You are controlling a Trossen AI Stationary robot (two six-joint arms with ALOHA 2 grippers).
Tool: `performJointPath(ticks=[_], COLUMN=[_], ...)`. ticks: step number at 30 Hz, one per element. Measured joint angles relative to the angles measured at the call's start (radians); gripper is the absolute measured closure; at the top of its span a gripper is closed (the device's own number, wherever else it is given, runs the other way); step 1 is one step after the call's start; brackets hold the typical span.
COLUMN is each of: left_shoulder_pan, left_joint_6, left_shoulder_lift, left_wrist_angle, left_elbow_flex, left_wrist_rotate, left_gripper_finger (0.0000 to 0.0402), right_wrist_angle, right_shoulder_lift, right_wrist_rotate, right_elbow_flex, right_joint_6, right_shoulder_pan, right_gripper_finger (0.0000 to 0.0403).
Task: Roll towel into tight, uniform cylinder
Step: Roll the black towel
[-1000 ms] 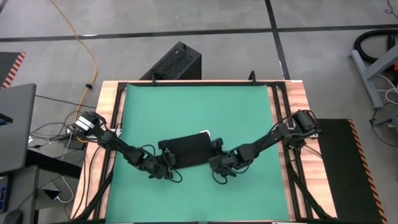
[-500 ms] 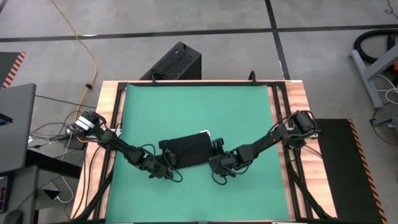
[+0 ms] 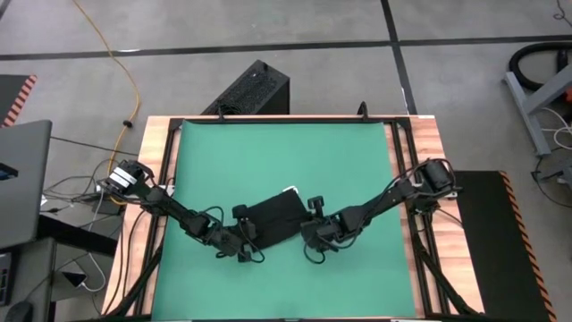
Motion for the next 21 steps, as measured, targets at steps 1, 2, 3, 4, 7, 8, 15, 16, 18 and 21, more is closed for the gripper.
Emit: performJointPath(ticks=[1,2,3,4,7,8,15,16,18,21], left_shoulder_pan=[0.0,0.0,0.0,0.0,0.0,0.0,0.0,0.0,0.0,0.0], left_joint_6=[0.002,0.002,0.002,0.002,0.002,0.002,0.002,0.002,0.002,0.002], left_shoulder_lift=[0.0,0.0,0.0,0.0,0.0,0.0,0.0,0.0,-0.001,-0.001], left_wrist_angle=[0.0,0.0,0.001,0.0,0.007,0.01,0.02,0.02,0.021,0.02], left_elbow_flex=[0.0,0.0,0.0,0.0,0.001,0.001,0.001,0.001,0.001,0.001], left_wrist_rotate=[0.0,0.0,0.001,0.003,0.02,0.033,0.1,0.104,0.117,0.147], left_gripper_finger=[0.0401,0.0401,0.0401,0.0401,0.0401,0.0402,0.0401,0.0401,0.0401,0.0401], right_wrist_angle=[-0.005,-0.011,-0.014,-0.016,-0.038,-0.048,-0.08,-0.077,-0.07,-0.06], right_shoulder_lift=[-0.008,-0.019,-0.033,-0.051,-0.112,-0.131,-0.166,-0.152,-0.125,-0.099], right_wrist_rotate=[-0.015,-0.037,-0.068,-0.095,-0.169,-0.194,-0.455,-0.489,-0.539,-0.565], right_elbow_flex=[0.0,0.001,0.001,0.001,0.001,0.001,0.002,0.002,0.002,0.004], right_joint_6=[0.0,0.0,0.001,0.003,0.022,0.029,0.079,0.079,0.078,0.078], right_shoulder_pan=[0.0,0.0,0.001,0.0,-0.021,-0.033,-0.146,-0.159,-0.179,-0.203], right_gripper_finger=[0.0382,0.0383,0.0383,0.0383,0.0383,0.0383,0.0383,0.0383,0.0383,0.0383])
